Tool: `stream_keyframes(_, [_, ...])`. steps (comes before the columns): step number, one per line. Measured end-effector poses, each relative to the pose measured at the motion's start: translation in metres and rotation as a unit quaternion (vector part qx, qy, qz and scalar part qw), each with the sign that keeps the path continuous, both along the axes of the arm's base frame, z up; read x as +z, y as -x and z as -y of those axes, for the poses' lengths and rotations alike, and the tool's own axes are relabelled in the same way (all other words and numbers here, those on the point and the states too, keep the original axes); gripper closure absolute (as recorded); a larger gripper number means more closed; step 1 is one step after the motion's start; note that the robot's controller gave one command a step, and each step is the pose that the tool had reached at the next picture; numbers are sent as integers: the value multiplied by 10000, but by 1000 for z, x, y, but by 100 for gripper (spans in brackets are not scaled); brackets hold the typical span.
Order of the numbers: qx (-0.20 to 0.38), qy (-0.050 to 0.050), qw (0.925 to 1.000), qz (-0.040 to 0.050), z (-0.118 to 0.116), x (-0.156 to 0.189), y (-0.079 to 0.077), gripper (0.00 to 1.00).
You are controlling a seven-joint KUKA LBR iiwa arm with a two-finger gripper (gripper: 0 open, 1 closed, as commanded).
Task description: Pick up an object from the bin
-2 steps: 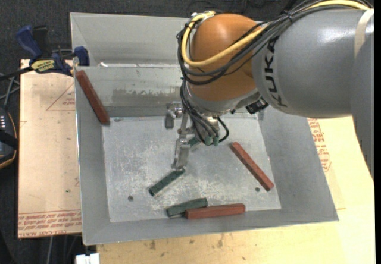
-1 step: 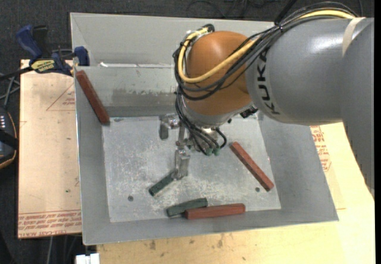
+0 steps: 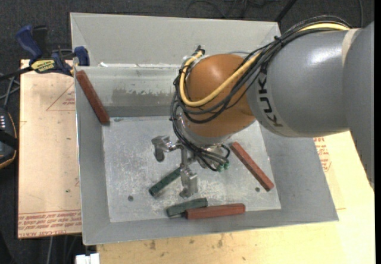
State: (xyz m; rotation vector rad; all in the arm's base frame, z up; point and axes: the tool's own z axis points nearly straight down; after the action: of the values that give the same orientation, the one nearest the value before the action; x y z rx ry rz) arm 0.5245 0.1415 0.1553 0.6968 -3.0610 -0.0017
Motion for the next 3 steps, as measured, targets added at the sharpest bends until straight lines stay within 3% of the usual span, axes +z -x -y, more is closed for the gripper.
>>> stream_keyframes(1, [549, -3, 9985, 11, 0, -14, 1, 0])
stream_keyframes(2, [1267, -6, 9919, 34, 4, -77, -12, 0])
stream_keyframes(3, [1146, -6, 9934, 41, 2, -93, -16, 100])
